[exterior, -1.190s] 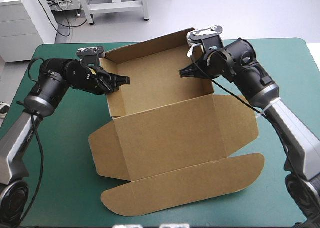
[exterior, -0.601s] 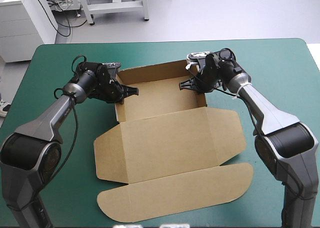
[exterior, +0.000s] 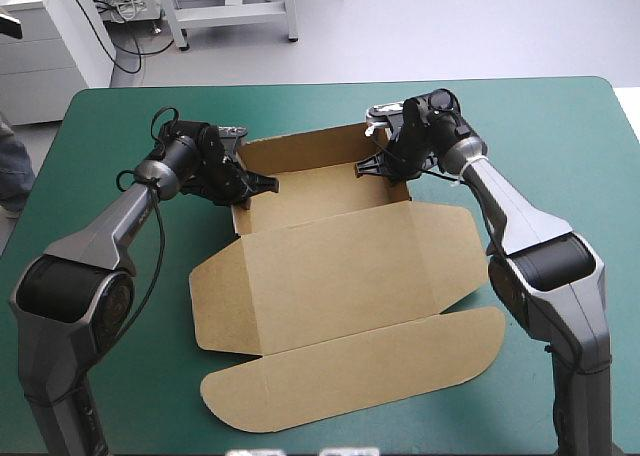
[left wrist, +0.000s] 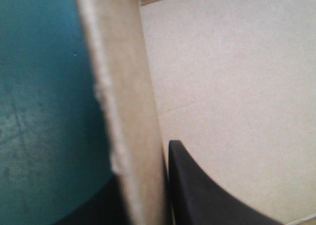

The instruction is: Fold the box

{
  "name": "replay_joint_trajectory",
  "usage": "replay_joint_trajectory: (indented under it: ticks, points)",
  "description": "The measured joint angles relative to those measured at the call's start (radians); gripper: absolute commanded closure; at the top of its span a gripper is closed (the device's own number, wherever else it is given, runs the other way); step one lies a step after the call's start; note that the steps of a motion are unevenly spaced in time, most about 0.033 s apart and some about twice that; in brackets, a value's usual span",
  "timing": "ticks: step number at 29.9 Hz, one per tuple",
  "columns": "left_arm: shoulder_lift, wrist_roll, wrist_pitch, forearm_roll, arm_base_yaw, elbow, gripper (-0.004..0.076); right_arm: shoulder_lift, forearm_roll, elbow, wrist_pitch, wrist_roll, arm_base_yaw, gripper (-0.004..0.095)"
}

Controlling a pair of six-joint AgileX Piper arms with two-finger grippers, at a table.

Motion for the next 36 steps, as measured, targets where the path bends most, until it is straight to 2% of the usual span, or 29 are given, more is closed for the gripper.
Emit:
replay_joint_trajectory:
  ticks: [4,7,13,20,26,33,36]
  points:
    - [0.016,0.061,0.059,0.004,0.0,-0.055,0.0377,0.027,0.002,-0.061,-0.016,-0.011,0.0,0.0552]
    - [0.034,0.089,0.1,-0.002,-0.001,-0.101,0.0326,0.035,0.01,-0.101,-0.015,-0.011,0.0,0.0508]
    - [0.064,0.069,0.2,-0.011,-0.012,-0.185,0.0326,0.035,0.011,-0.18,0.026,-0.011,0.0,0.0507]
    - [0.028,0.061,0.213,0.036,-0.015,-0.247,0.0327,0.015,-0.008,-0.212,0.054,-0.002,0.0,0.0505]
    - [-0.078,0.061,0.217,0.109,-0.016,-0.256,0.0327,-0.053,-0.036,-0.221,0.057,-0.002,0.002,0.0505]
    - [-0.242,0.061,0.224,0.053,-0.017,-0.256,0.0329,-0.152,-0.038,-0.221,0.064,-0.002,0.002,0.0505]
    - [-0.373,0.088,0.228,0.054,-0.018,-0.256,0.0374,-0.206,-0.05,-0.221,0.065,-0.002,0.002,0.0506]
